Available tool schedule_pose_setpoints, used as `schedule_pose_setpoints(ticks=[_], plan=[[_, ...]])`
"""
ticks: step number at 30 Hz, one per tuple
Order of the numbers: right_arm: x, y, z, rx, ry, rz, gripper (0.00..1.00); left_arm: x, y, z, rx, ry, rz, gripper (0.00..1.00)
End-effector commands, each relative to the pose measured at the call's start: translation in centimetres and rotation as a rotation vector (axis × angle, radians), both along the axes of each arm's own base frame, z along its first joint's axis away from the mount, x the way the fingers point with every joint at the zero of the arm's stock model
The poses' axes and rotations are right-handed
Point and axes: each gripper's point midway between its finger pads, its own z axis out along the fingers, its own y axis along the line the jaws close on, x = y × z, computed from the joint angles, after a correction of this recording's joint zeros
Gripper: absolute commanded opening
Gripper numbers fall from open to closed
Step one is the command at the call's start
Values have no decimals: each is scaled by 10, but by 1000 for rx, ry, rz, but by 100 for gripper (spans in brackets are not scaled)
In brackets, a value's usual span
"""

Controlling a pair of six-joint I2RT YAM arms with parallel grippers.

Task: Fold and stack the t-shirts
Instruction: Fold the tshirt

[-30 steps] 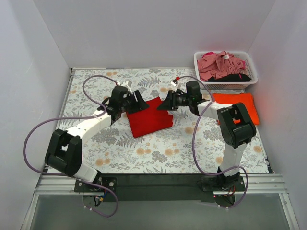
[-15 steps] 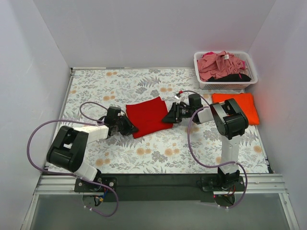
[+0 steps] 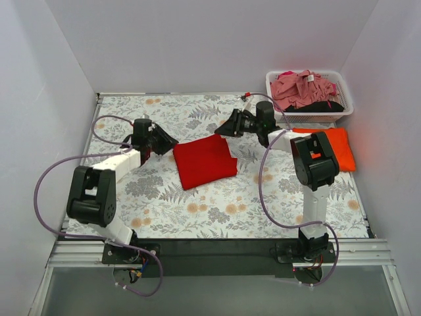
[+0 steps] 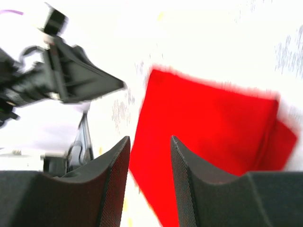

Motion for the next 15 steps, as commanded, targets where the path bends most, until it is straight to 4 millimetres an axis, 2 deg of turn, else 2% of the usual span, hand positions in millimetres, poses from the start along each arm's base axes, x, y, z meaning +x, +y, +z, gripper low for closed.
schedule_pose_setpoints(ticks=[1, 2, 3, 5, 6, 7, 8, 10, 12, 15], plan=[[34, 15, -2, 22, 12, -51, 46, 35, 7, -8, 14, -10, 14, 24], [39, 17, -5, 24, 20, -57, 46, 41, 7, -11, 14, -5, 13, 21], [44, 19, -19, 20, 45, -64, 47, 51, 5, -21, 19, 17, 7, 20], [55, 21, -22, 28, 54, -79, 47, 56, 5, -33, 29, 42, 6, 18], [57, 22, -37, 18, 78, -84, 47, 58, 7, -45, 40, 64, 13, 17], [62, 23, -39, 15, 76, -100, 46, 61, 8, -49, 45, 70, 19, 16], [64, 21, -54, 2, 99, -113, 47, 62, 11, -53, 46, 81, 26, 16], [69, 18, -66, -8, 118, -137, 46, 60, 16, -63, 49, 105, 39, 16], [71, 12, -82, -23, 150, -162, 46, 59, 20, -66, 52, 113, 50, 17], [75, 2, -87, -35, 148, -183, 46, 60, 26, -62, 60, 100, 55, 20]])
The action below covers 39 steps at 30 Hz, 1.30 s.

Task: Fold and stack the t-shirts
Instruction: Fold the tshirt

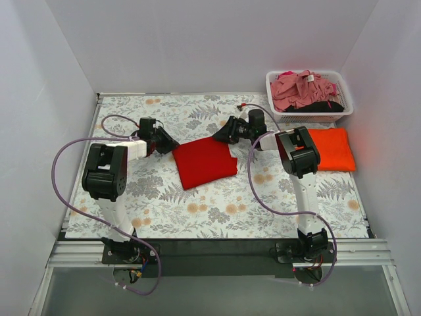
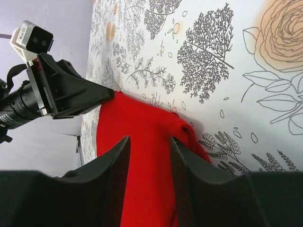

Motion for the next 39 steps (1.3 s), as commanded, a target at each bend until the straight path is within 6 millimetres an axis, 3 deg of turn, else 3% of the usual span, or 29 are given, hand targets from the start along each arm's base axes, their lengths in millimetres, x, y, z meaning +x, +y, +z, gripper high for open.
schedule_pose_setpoints(ticks=[1, 2, 4, 5, 7, 8, 9, 10, 11, 12, 15, 16, 18, 23, 25, 26, 28, 29, 32, 34, 39], plan=[[15, -14, 0, -28, -26, -56, 47, 2, 14, 9, 43, -7, 14, 24], [15, -14, 19, -22, -66, -52, 47, 3, 14, 19, 51, -21, 5, 27], [9, -18, 31, -45, -120, -42, 47, 5, 15, 33, 68, -50, -15, 36], [5, -20, 51, -55, -147, -38, 47, 4, 14, 46, 73, -71, -27, 39], [-4, -28, 56, -102, -179, -38, 48, 4, 15, 65, 99, -109, -45, 45], [-8, -31, 73, -113, -208, -42, 49, 0, 15, 71, 118, -109, -48, 51], [-18, -36, 67, -154, -159, -35, 49, -1, 15, 93, 127, -156, -53, 54], [-21, -43, 60, -214, -176, -35, 51, -5, 14, 101, 158, -178, -75, 57], [-26, -46, 70, -245, -194, -37, 52, -11, 19, 106, 193, -178, -68, 61], [-40, -55, 58, -316, -128, -23, 53, -15, 20, 125, 218, -219, -72, 62], [-54, -78, 53, -493, -148, -42, 58, -35, 18, 139, 332, -259, -116, 70], [-67, -91, 39, -557, -100, -51, 61, -47, 6, 151, 360, -296, -148, 72], [-77, -105, 45, -615, -128, -59, 64, -62, -9, 152, 439, -321, -226, 75], [-106, -151, 44, -780, -110, -113, 78, -109, -89, 141, 592, -395, -479, 75], [-121, -166, 36, -801, -75, -128, 80, -125, -120, 135, 665, -434, -575, 71], [-122, -177, 45, -795, -81, -166, 80, -124, -133, 129, 697, -442, -605, 69], [-136, -190, 38, -788, -35, -195, 83, -135, -159, 123, 764, -477, -685, 67], [-136, -199, 49, -773, -52, -233, 84, -133, -174, 117, 785, -484, -712, 66], [-146, -215, 52, -786, -58, -287, 94, -141, -208, 111, 835, -547, -809, 60], [-153, -217, 49, -776, -45, -289, 97, -143, -227, 97, 867, -559, -866, 58], [-166, -219, 42, -710, 14, -287, 98, -136, -246, 65, 967, -566, -947, 50]])
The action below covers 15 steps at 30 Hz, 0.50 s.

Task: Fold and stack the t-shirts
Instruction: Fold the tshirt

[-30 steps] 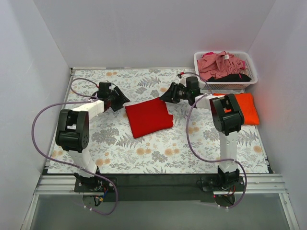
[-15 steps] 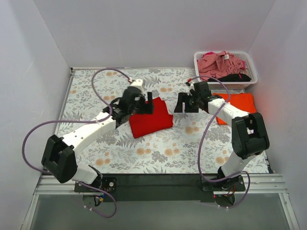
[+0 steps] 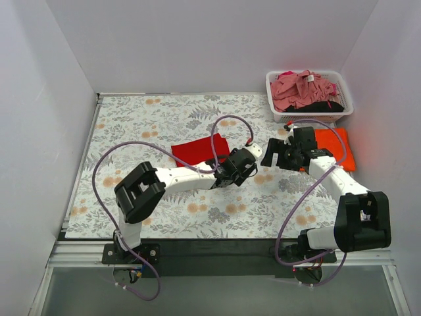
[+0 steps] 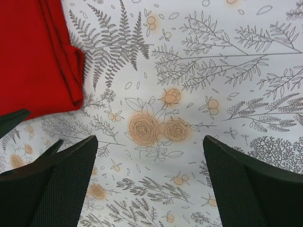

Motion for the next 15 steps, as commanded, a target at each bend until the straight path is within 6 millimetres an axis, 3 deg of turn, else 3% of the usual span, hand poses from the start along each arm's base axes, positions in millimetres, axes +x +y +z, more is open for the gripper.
schedule_pose_setpoints(ticks=[1, 4, 15], plan=[[-13, 0, -9, 47, 38, -9, 98, 20, -9, 11, 54, -118, -20, 49], [-16, 0, -10, 58, 31, -10, 98, 20, -10, -7, 101, -112, -41, 43], [-21, 10, -15, 120, 48, 14, 98, 24, -1, -39, 166, -126, -32, 34]])
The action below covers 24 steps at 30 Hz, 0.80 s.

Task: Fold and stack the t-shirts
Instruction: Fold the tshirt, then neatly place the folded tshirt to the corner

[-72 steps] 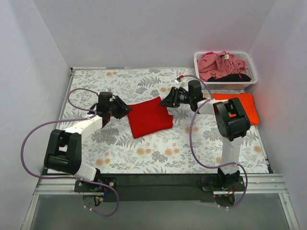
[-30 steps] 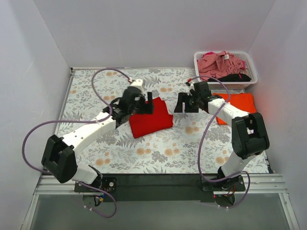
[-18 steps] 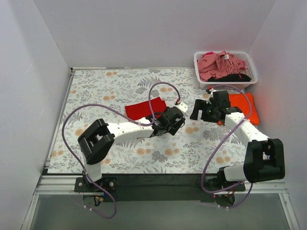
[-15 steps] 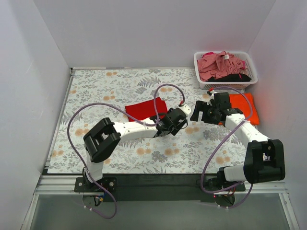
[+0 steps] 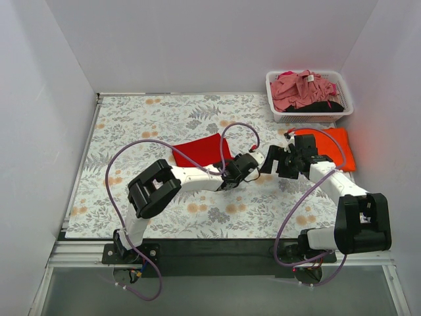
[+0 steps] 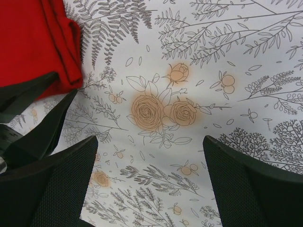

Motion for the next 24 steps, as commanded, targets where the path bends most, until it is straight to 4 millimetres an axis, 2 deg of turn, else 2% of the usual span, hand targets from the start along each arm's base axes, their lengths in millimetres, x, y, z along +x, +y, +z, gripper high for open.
schedule_pose_setpoints(ticks=[1, 5, 8, 12, 17, 24], plan=[[5, 8, 6, 53, -30, 15, 98, 6, 0, 4, -4, -55, 7, 31], [6, 14, 7, 87, -30, 22, 98, 0, 9, -5, 3, -43, 9, 0], [10, 20, 10, 135, -34, 8, 98, -3, 8, 18, -84, -62, 6, 0], [20, 44, 19, 282, -30, 19, 98, -16, 13, 49, -200, -67, 3, 0], [32, 76, 21, 367, 3, 44, 98, -25, 20, 59, -261, -54, 13, 0], [40, 127, 7, 448, 105, 51, 98, -31, 26, 59, -279, -38, 19, 0]])
